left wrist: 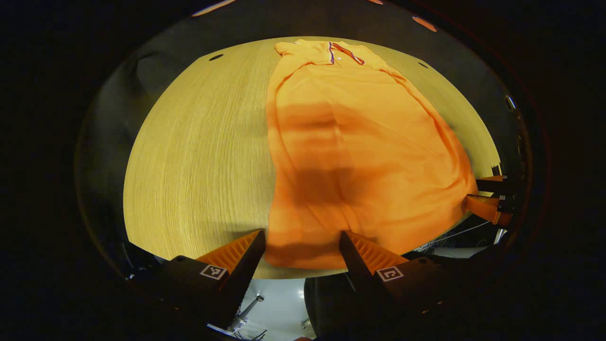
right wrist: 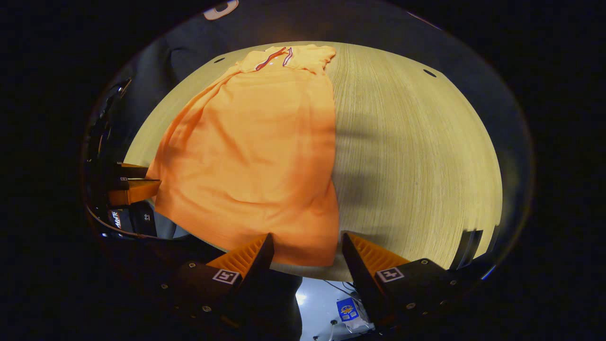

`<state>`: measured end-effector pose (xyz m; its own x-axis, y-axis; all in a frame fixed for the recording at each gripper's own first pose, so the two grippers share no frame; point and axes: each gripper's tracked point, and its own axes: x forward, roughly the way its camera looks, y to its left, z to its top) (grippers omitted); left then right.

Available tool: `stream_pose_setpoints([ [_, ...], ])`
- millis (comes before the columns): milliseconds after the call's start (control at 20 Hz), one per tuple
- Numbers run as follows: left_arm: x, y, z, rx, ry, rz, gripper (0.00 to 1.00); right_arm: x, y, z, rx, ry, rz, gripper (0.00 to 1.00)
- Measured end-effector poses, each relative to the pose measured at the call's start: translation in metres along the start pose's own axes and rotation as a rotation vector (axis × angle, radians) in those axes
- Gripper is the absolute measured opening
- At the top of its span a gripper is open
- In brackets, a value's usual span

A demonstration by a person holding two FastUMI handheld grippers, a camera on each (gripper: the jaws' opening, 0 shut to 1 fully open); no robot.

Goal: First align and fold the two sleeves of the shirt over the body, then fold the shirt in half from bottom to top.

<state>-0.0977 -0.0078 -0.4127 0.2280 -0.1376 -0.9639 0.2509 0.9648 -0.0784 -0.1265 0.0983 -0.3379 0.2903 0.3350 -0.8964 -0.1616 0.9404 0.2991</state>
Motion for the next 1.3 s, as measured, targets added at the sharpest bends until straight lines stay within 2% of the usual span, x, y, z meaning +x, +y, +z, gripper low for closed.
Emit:
stream_pose_setpoints([
  [50, -0.001, -0.001, 0.001, -0.009, 0.009, 0.002, 0.98, 0.0, 0.006, 0.0, 0.01, 0.007, 0.011, 0.86],
  [100, -0.001, -0.001, 0.001, -0.013, 0.013, 0.003, 0.95, 0.002, 0.005, 0.001, 0.007, 0.006, -0.007, 0.76],
  [150, 0.0, 0.0, 0.002, -0.015, 0.017, 0.001, 0.95, 0.004, 0.001, 0.001, -0.002, 0.018, -0.028, 0.71],
  [200, 0.005, 0.0, 0.003, -0.03, 0.015, 0.004, 0.91, 0.004, -0.005, 0.002, 0.003, 0.022, -0.052, 0.55],
  [250, 0.001, 0.001, 0.004, -0.048, 0.019, 0.01, 0.85, 0.005, -0.013, 0.003, 0.049, 0.021, -0.089, 0.53],
  [300, 0.001, 0.0, 0.006, -0.055, 0.02, 0.01, 0.75, 0.005, -0.014, 0.005, 0.119, 0.014, -0.083, 0.31],
  [350, 0.001, -0.004, 0.005, -0.058, 0.016, 0.005, 0.69, 0.005, -0.009, 0.005, 0.117, 0.024, -0.053, 0.2],
  [400, -0.001, -0.008, 0.009, -0.068, 0.006, -0.005, 0.45, 0.003, -0.008, 0.001, 0.11, 0.037, -0.028, 0.21],
  [450, 0.0, -0.009, 0.008, -0.07, 0.011, 0.002, 0.29, 0.006, -0.009, -0.001, 0.135, 0.043, -0.004, 0.21],
  [500, 0.0, -0.01, 0.009, -0.04, 0.014, 0.0, 0.1, 0.004, -0.002, 0.002, 0.172, 0.047, 0.038, 0.1],
  [550, 0.001, -0.017, 0.006, -0.038, 0.032, -0.038, 0.11, 0.002, 0.003, -0.002, 0.2, 0.073, 0.084, 0.06],
  [600, 0.003, -0.022, 0.009, -0.061, 0.015, -0.067, 0.11, 0.0, 0.008, -0.003, 0.236, 0.08, 0.112, 0.07],
  [700, -0.007, -0.028, 0.015, -0.107, 0.016, -0.138, 0.02, -0.005, 0.014, 0.011, 0.249, 0.026, 0.155, 0.06],
  [800, -0.012, -0.023, 0.029, -0.093, -0.014, -0.131, 0.02, -0.009, 0.011, 0.029, 0.277, -0.008, 0.163, 0.06],
  [900, -0.024, -0.026, 0.056, -0.107, -0.063, -0.162, 0.02, -0.013, 0.017, 0.054, 0.329, -0.046, 0.217, 0.06],
  [1300, -0.069, -0.016, 0.168, -0.104, -0.242, -0.213, 0.02, -0.037, 0.002, 0.137, 0.389, -0.184, 0.28, 0.06],
])
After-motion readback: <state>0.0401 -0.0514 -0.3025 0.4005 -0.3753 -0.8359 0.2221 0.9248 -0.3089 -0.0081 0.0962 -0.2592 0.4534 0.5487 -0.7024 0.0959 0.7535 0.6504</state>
